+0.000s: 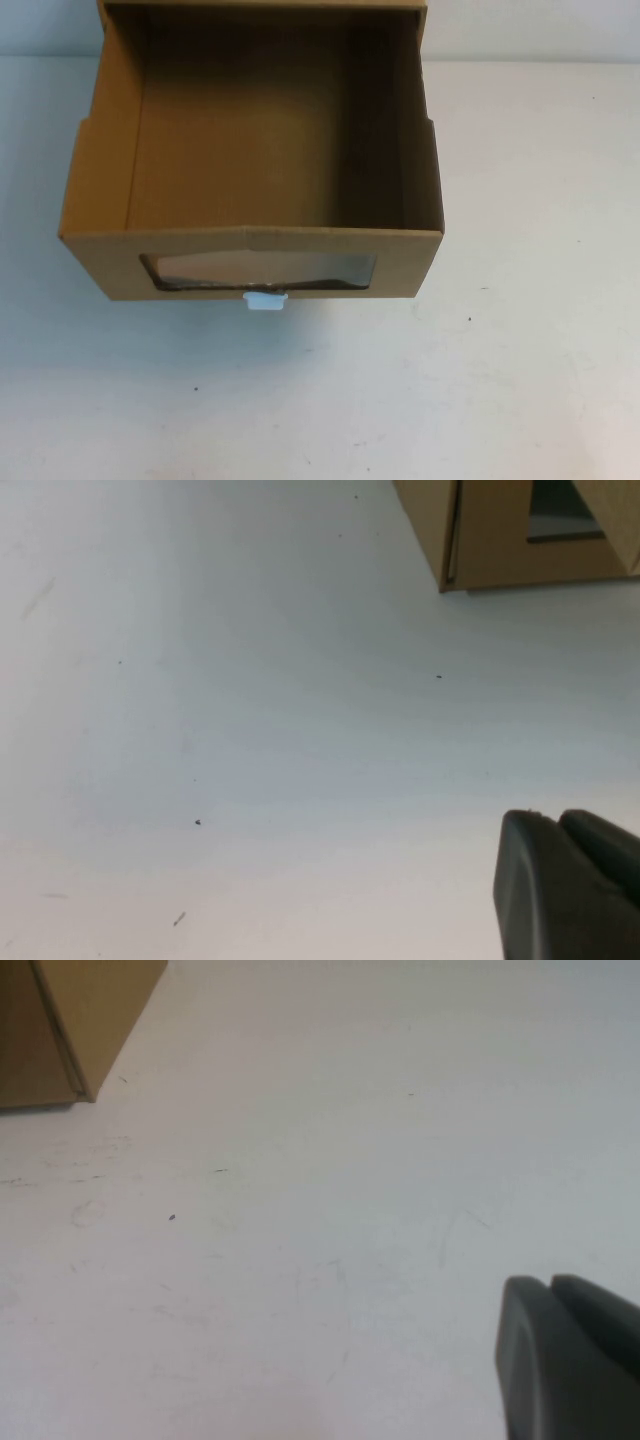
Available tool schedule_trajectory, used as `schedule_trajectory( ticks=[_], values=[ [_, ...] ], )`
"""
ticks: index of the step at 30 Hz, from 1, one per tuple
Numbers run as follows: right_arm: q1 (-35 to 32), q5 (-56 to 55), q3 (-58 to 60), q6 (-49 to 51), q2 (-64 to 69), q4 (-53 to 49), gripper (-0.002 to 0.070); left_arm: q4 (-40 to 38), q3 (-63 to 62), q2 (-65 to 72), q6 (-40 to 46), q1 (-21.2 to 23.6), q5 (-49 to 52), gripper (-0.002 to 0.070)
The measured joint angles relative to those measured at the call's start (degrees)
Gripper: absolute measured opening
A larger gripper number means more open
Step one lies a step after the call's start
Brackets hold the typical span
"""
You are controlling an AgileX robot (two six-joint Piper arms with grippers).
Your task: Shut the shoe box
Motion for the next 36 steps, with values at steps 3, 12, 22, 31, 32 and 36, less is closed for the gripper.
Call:
schedule_trajectory(
  ticks=[3, 12, 22, 31, 32, 36],
  values=[
    [0.0, 0.0, 0.0, 0.0, 0.0, 0.0, -0.0013, 0.0, 0.0, 0.0, 0.0, 0.0, 0.0, -0.0002],
    [0.0, 0.0, 0.0, 0.0, 0.0, 0.0, -0.0013, -2.9, 0.0, 0.0, -0.4, 0.0, -1.1, -0.0002],
    [0.0, 0.0, 0.0, 0.0, 0.0, 0.0, -0.0013, -26.2, 0.0, 0.0, -5.5, 0.0, -16.4, -0.0002],
    [0.0, 0.0, 0.0, 0.0, 0.0, 0.0, -0.0013, -27.6, -3.3, 0.5, -5.0, 0.0, -12.7, -0.0002],
    [0.0, 0.0, 0.0, 0.0, 0.0, 0.0, -0.0013, -27.2, -5.1, 1.5, -5.0, 0.0, -10.6, -0.0002],
    [0.0, 0.0, 0.0, 0.0, 0.0, 0.0, -0.0013, -24.0, -16.1, 10.2, -4.1, 0.0, 0.4, -0.0002]
  ],
)
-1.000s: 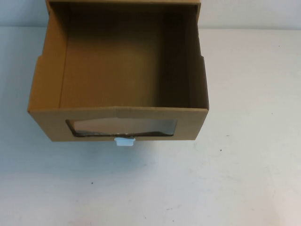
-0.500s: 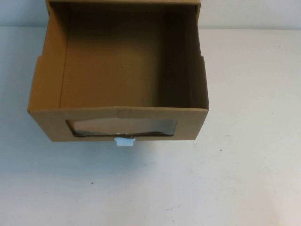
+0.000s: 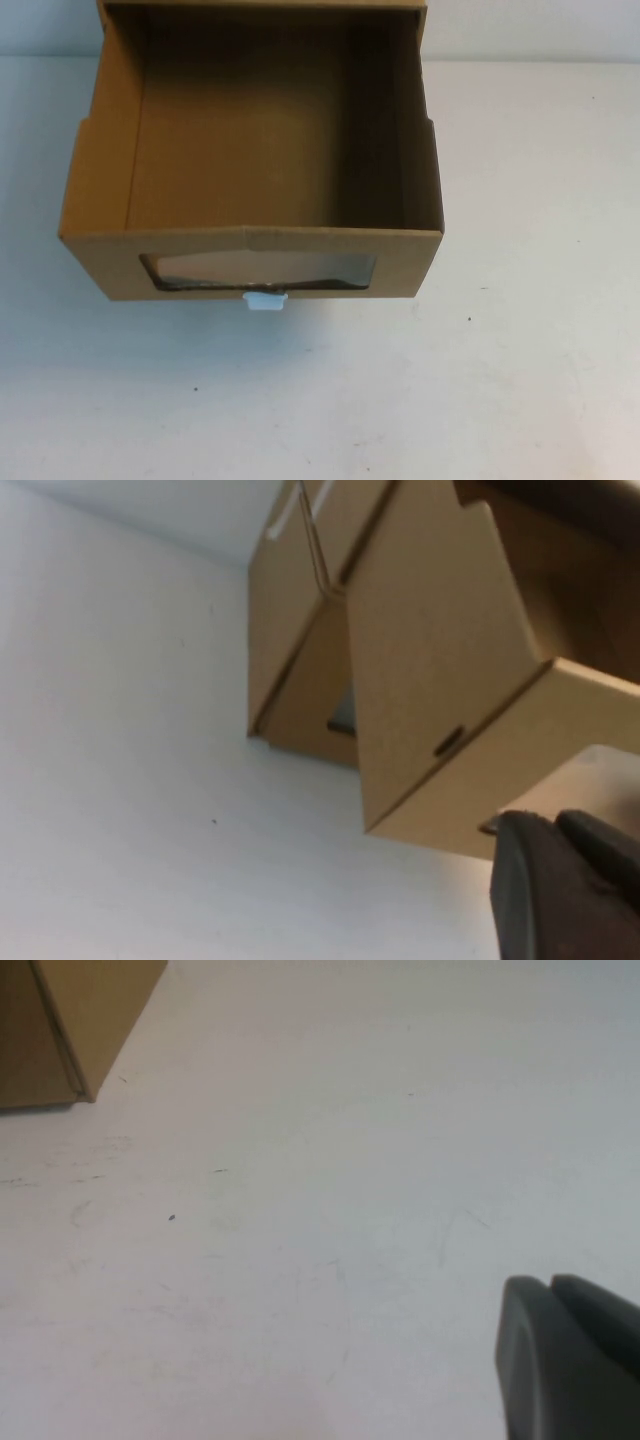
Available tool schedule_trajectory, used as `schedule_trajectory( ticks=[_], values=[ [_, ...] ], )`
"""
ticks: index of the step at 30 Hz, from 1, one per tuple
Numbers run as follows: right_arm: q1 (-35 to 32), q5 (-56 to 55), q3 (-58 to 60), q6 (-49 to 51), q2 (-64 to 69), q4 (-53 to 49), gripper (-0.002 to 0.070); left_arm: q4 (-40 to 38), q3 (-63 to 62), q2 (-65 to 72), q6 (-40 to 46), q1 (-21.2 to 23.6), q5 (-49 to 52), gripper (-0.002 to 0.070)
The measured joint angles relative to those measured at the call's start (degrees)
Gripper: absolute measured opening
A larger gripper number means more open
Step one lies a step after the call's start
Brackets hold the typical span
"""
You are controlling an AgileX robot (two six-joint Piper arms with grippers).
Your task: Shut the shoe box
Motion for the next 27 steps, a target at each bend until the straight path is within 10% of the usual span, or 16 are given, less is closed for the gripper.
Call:
schedule_trajectory(
  ticks=[27],
  values=[
    [0.0, 0.0, 0.0, 0.0, -0.1, 0.0, -0.0013, -12.8, -91.2, 80.1, 35.4, 0.0, 34.3, -0.0002]
  ],
)
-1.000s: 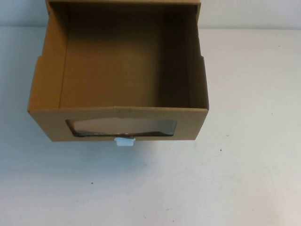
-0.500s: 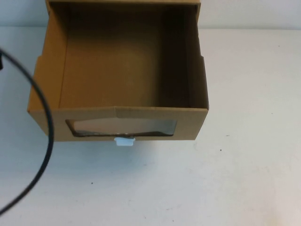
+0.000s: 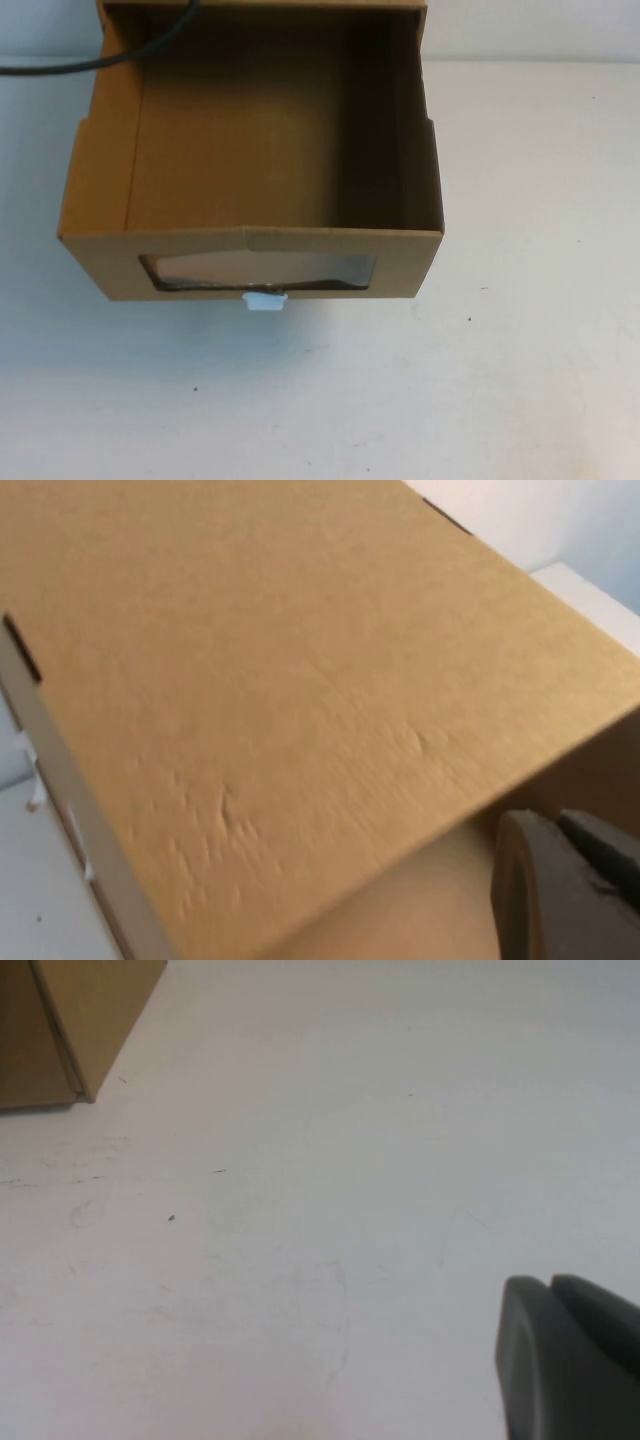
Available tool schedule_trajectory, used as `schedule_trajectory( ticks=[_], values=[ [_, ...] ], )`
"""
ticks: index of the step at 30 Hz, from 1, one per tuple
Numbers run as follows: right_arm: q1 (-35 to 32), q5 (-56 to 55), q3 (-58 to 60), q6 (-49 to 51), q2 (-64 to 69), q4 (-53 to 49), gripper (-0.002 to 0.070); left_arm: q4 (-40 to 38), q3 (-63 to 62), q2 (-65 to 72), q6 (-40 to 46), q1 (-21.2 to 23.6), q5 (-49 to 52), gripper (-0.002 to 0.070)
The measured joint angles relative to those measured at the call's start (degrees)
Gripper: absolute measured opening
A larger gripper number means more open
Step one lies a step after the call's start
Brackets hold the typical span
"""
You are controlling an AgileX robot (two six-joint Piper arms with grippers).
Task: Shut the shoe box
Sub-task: Press the shoe box with left arm
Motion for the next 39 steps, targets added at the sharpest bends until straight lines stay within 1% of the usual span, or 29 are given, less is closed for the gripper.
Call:
schedule_trajectory(
  ticks=[6, 12, 16, 25, 28, 35, 39],
  values=[
    [0.0, 0.0, 0.0, 0.0, 0.0, 0.0, -0.0013, -1.2, -13.8, 12.4, 0.3, 0.0, 2.7, -0.0002],
    [0.0, 0.0, 0.0, 0.0, -0.1, 0.0, -0.0013, -5.4, -20.9, 20.6, 0.3, 0.0, 2.9, -0.0002],
    [0.0, 0.0, 0.0, 0.0, -0.1, 0.0, -0.0013, -8.4, -23.3, 24.4, 1.1, 0.0, 3.1, -0.0002],
    [0.0, -1.6, 0.0, 0.0, -0.1, 0.0, -0.0013, -8.9, -23.7, 28.1, 2.1, -0.2, 5.1, -0.0002],
    [0.0, -5.5, 0.0, 0.0, -0.1, 2.8, -0.0013, -8.9, -23.7, 28.5, 2.3, -0.5, 5.6, -0.0002],
    [0.0, -16.5, 0.0, 0.0, -0.1, 15.1, -0.0013, -9.4, -23.9, 29.5, 3.2, -1.2, 6.1, -0.0002],
    [0.0, -19.2, 0.0, 0.0, -0.2, 19.1, -0.0013, -9.5, -24.1, 29.8, 3.2, -1.3, 6.1, -0.0002]
  ],
)
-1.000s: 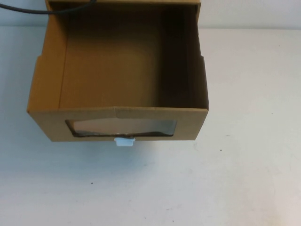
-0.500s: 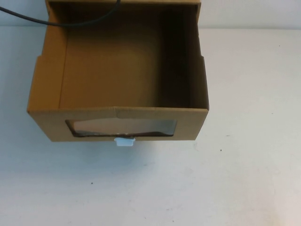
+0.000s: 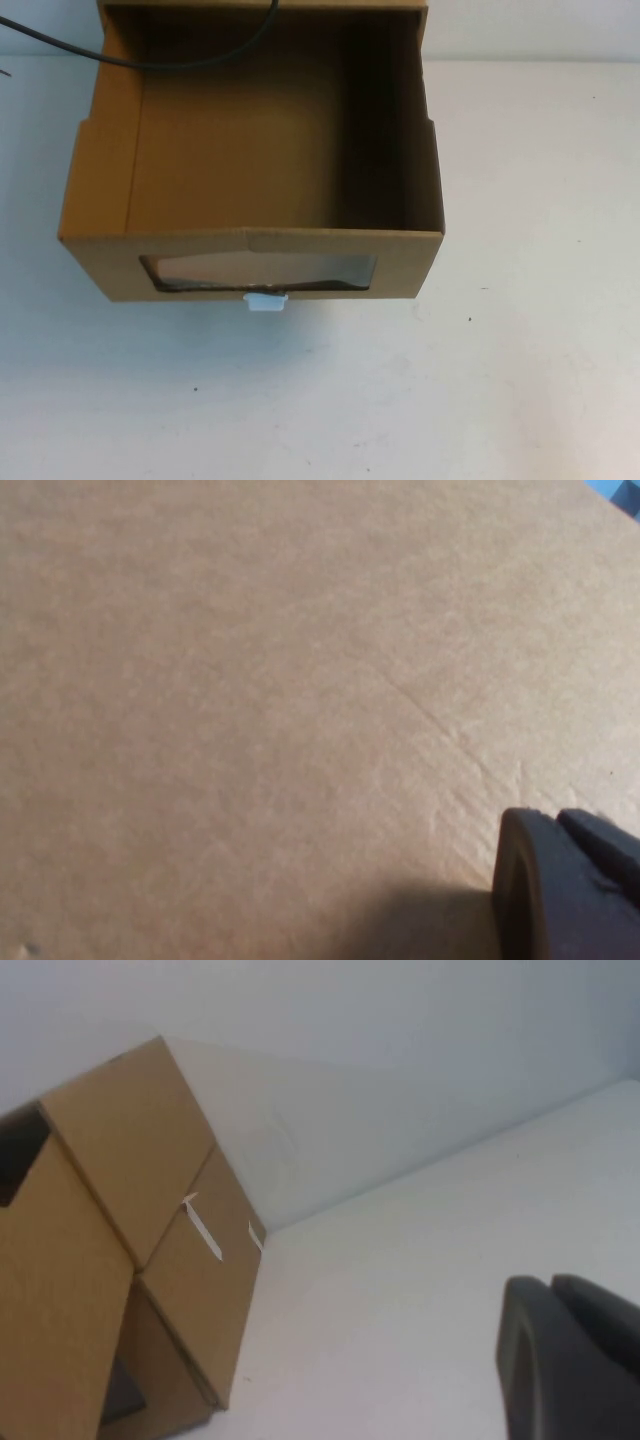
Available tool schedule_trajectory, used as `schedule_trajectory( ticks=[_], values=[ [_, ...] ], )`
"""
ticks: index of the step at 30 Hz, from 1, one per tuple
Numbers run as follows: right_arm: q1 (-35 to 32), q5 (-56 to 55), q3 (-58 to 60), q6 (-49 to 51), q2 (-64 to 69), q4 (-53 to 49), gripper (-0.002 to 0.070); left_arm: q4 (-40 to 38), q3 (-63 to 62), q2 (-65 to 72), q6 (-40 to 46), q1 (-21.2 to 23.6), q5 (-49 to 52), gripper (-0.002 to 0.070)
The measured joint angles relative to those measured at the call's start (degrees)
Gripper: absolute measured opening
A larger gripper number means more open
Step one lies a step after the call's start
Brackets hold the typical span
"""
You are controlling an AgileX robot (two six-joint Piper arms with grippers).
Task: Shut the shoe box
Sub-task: Press the shoe box with left arm, then close the shoe box with your right arm
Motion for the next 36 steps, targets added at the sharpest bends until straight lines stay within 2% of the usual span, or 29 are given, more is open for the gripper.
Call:
schedule_trajectory(
  ticks=[6, 10, 13, 21, 29, 32, 36],
  values=[
    [0.0, -0.7, 0.0, 0.8, 0.0, 5.0, -0.0013, -0.2, -0.1, 0.0, 0.3, 0.0, -0.1, -0.0002],
    [0.0, 8.1, -2.1, 0.8, 1.1, 9.9, -0.0013, -0.2, -0.1, 0.0, 0.3, 0.0, -0.3, -0.0002],
    [0.0, 17.2, -8.3, 0.8, 6.7, 10.0, -0.0013, -0.2, -0.1, 0.1, 0.3, 0.0, -0.3, -0.0002],
    [0.0, 40.2, -30.5, -11.4, 28.2, 9.7, -0.0013, -0.2, -0.1, 0.1, 0.3, 0.0, -0.4, -0.0002],
    [0.2, 49.0, -47.1, -20.2, 47.4, 12.6, -0.0011, -0.2, -0.1, 0.1, 0.3, -0.1, -0.4, -0.0002],
    [3.9, 49.6, -52.1, -21.9, 53.4, 14.3, -0.0011, -0.2, -0.1, 0.1, 0.3, -0.1, -0.4, -0.0002],
    [14.3, 48.0, -57.0, -19.9, 60.0, 11.1, -0.0011, -0.2, -0.1, 0.1, 0.3, -0.1, -0.4, -0.0002]
  ],
)
